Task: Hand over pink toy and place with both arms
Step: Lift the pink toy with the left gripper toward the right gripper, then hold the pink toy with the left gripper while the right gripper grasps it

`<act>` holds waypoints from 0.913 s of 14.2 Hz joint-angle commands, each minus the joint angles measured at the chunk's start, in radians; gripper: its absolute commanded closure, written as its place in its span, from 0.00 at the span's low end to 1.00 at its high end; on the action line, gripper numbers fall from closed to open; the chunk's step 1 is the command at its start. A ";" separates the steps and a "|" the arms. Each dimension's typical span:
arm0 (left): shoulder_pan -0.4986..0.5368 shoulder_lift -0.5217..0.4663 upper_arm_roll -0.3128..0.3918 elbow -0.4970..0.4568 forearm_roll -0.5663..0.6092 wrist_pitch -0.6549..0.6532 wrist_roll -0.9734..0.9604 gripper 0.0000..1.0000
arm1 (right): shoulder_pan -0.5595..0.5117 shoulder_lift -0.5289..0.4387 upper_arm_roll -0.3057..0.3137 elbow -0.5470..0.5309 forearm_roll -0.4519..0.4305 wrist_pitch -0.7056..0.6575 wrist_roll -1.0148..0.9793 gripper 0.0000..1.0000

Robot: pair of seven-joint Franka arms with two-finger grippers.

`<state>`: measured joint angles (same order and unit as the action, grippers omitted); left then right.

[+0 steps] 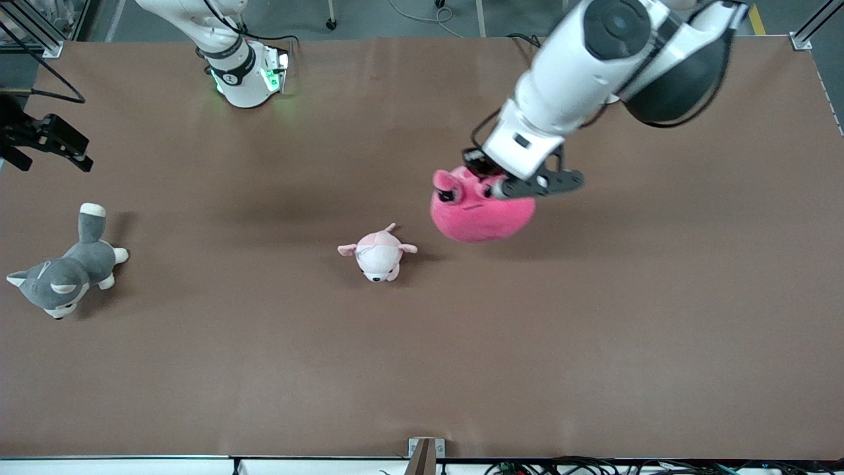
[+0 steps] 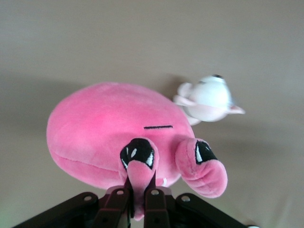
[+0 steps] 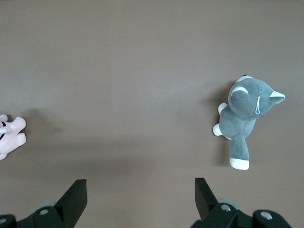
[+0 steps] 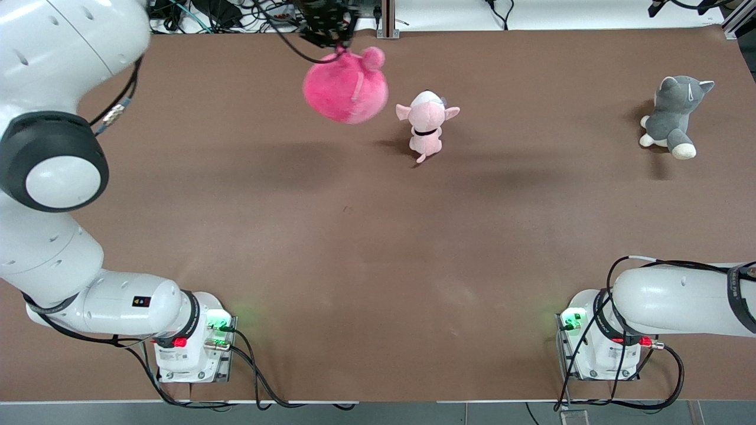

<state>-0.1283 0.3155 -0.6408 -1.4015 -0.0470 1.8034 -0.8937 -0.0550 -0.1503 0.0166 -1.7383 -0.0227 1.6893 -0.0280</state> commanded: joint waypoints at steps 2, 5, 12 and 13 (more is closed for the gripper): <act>-0.129 0.075 0.003 0.062 -0.010 0.181 -0.054 1.00 | 0.047 0.008 0.003 0.013 0.004 -0.013 0.005 0.00; -0.207 0.138 0.003 0.128 -0.013 0.270 -0.149 1.00 | 0.098 0.014 0.005 0.011 0.044 -0.022 -0.001 0.00; -0.350 0.224 0.012 0.144 -0.010 0.546 -0.388 1.00 | 0.190 0.075 0.002 0.017 0.302 -0.017 0.000 0.00; -0.358 0.226 0.021 0.144 -0.010 0.557 -0.416 1.00 | 0.195 0.087 0.002 0.020 0.347 -0.013 0.006 0.02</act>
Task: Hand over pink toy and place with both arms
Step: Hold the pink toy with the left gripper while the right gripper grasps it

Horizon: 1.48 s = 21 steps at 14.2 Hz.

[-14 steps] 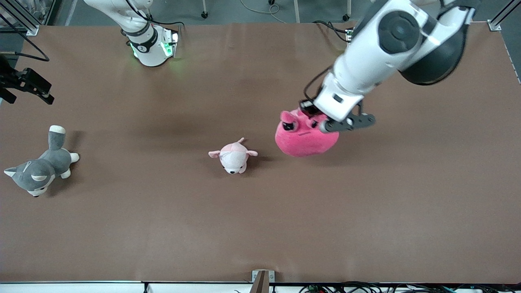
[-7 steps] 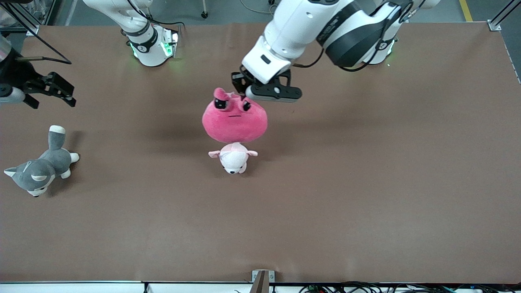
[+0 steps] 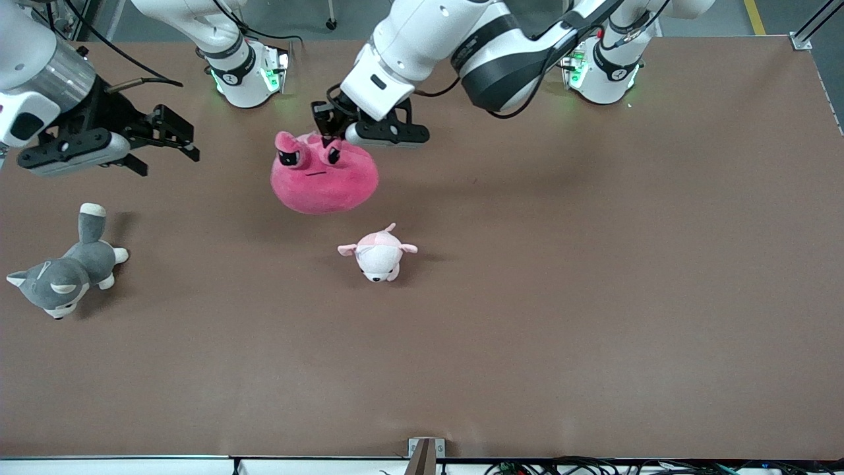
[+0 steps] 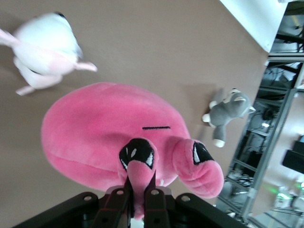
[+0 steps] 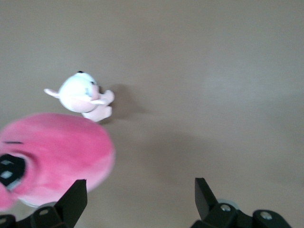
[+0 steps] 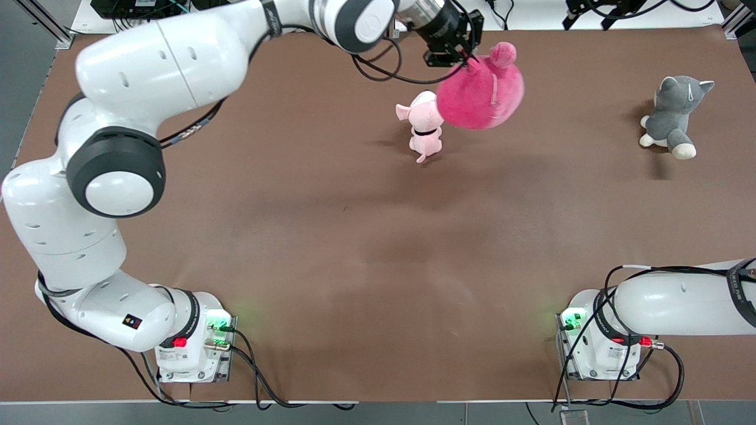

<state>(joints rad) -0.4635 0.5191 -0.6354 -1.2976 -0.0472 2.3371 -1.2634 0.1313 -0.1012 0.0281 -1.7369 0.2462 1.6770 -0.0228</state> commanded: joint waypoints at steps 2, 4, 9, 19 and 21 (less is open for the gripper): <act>-0.062 0.024 0.051 0.041 -0.010 0.047 -0.086 1.00 | -0.001 0.073 -0.011 0.019 0.210 -0.008 0.003 0.05; -0.115 0.024 0.104 0.041 -0.010 0.070 -0.128 1.00 | -0.004 0.087 -0.013 0.019 0.255 -0.017 0.009 0.05; -0.181 0.042 0.169 0.061 -0.011 0.077 -0.149 1.00 | 0.017 0.087 -0.008 0.017 0.268 -0.046 0.007 0.16; -0.181 0.044 0.169 0.069 -0.011 0.080 -0.148 1.00 | 0.050 0.107 -0.008 0.010 0.303 -0.088 0.004 0.18; -0.181 0.044 0.169 0.069 -0.011 0.080 -0.148 1.00 | 0.071 0.107 -0.008 0.010 0.303 -0.088 0.006 0.18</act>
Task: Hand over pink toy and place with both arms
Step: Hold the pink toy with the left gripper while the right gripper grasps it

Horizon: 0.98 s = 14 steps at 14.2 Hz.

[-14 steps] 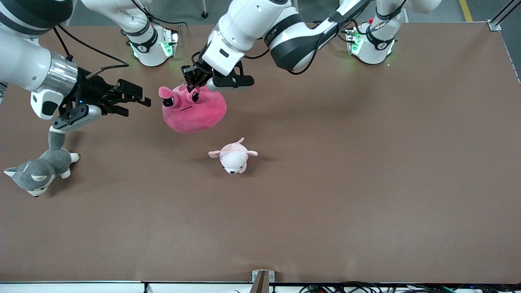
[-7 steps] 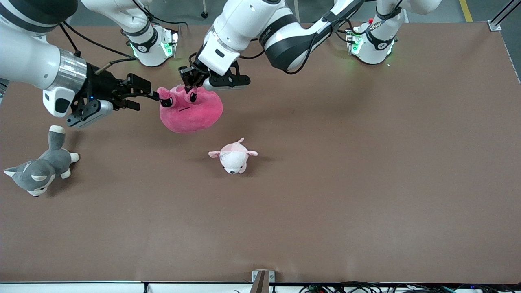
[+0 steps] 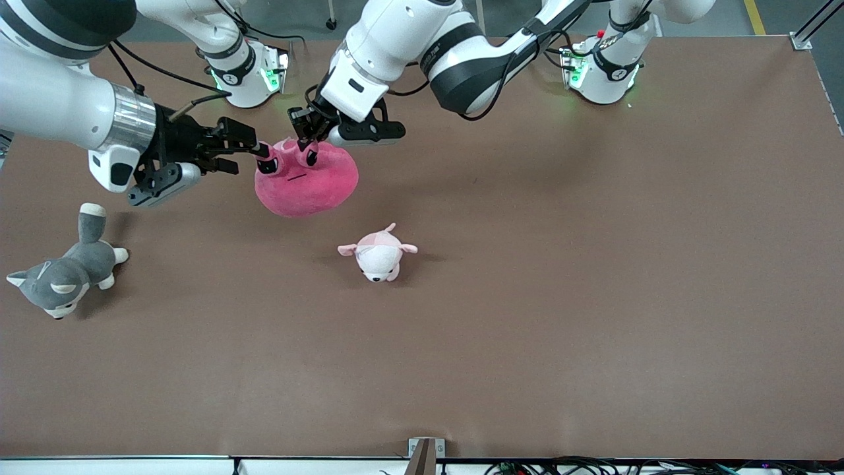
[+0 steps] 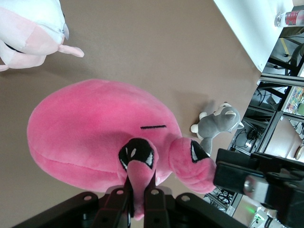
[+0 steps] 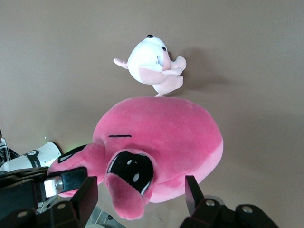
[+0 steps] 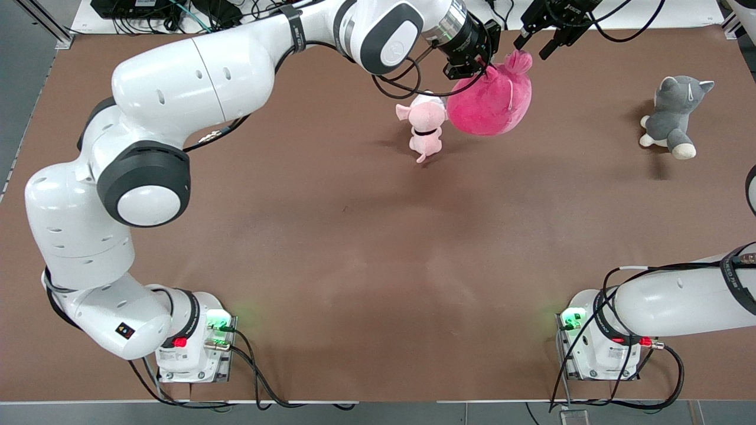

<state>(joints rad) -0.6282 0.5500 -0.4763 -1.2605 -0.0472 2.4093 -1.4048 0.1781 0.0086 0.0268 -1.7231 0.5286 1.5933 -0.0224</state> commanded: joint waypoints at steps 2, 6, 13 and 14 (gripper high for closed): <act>-0.016 0.013 0.010 0.032 -0.011 0.008 -0.006 1.00 | 0.029 -0.002 -0.007 -0.006 0.019 -0.003 0.004 0.18; -0.016 0.013 0.010 0.032 -0.011 0.008 -0.006 1.00 | 0.030 0.008 -0.008 -0.006 0.013 -0.004 -0.002 0.24; -0.016 0.014 0.010 0.032 -0.011 0.008 -0.005 0.99 | 0.032 0.016 -0.007 -0.015 0.011 -0.003 -0.005 0.30; -0.016 0.013 0.010 0.032 -0.011 0.008 -0.005 0.99 | 0.032 0.016 -0.008 -0.015 0.011 -0.003 -0.005 0.30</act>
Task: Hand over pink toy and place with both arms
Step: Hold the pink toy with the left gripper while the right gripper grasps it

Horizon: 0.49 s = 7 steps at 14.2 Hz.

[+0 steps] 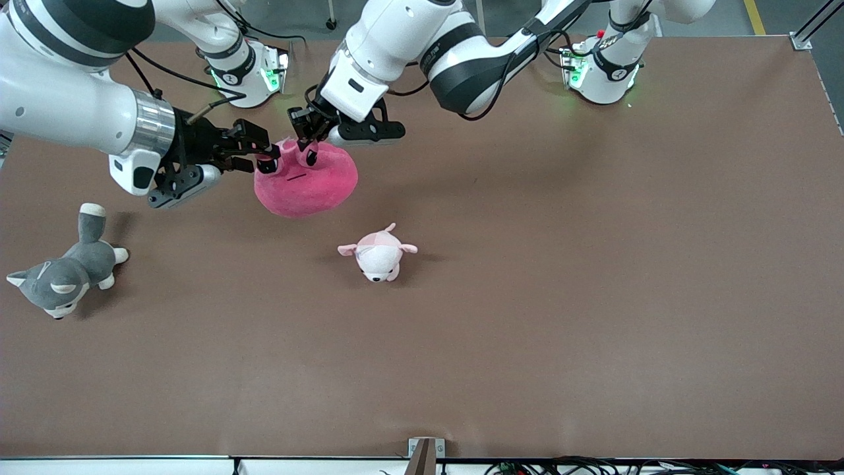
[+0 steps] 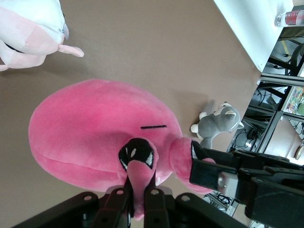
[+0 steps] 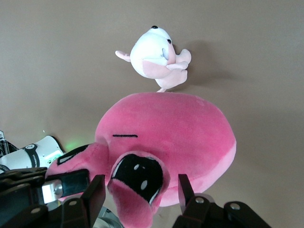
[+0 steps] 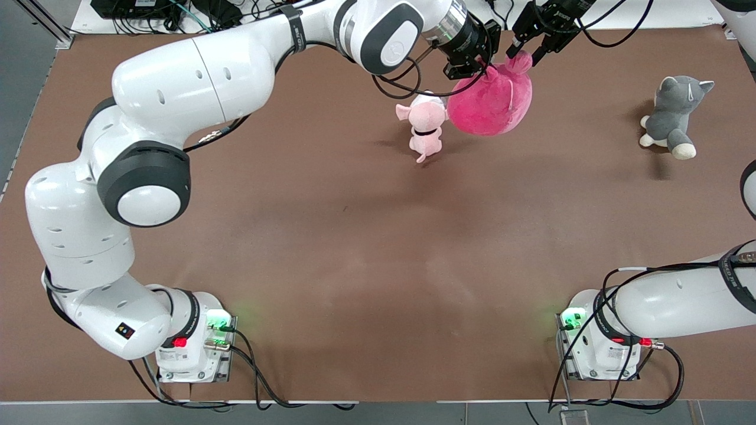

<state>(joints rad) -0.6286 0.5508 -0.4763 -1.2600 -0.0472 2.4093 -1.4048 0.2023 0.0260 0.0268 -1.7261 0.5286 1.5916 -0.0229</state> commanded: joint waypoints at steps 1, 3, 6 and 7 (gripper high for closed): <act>-0.014 0.012 0.010 0.030 -0.011 0.008 -0.005 0.99 | 0.008 -0.002 -0.007 -0.012 0.010 -0.001 -0.006 0.33; -0.014 0.012 0.010 0.030 -0.011 0.008 -0.006 0.99 | 0.008 0.002 -0.007 -0.012 0.007 -0.004 -0.008 0.56; -0.014 0.011 0.010 0.030 -0.011 0.007 -0.008 0.98 | 0.008 0.000 -0.007 -0.007 0.005 -0.038 0.001 0.83; -0.014 0.011 0.011 0.030 -0.011 0.008 -0.008 0.98 | 0.008 0.000 -0.007 -0.007 0.005 -0.042 -0.002 0.92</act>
<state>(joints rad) -0.6286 0.5512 -0.4761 -1.2600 -0.0472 2.4093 -1.4048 0.2024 0.0339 0.0268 -1.7261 0.5284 1.5640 -0.0243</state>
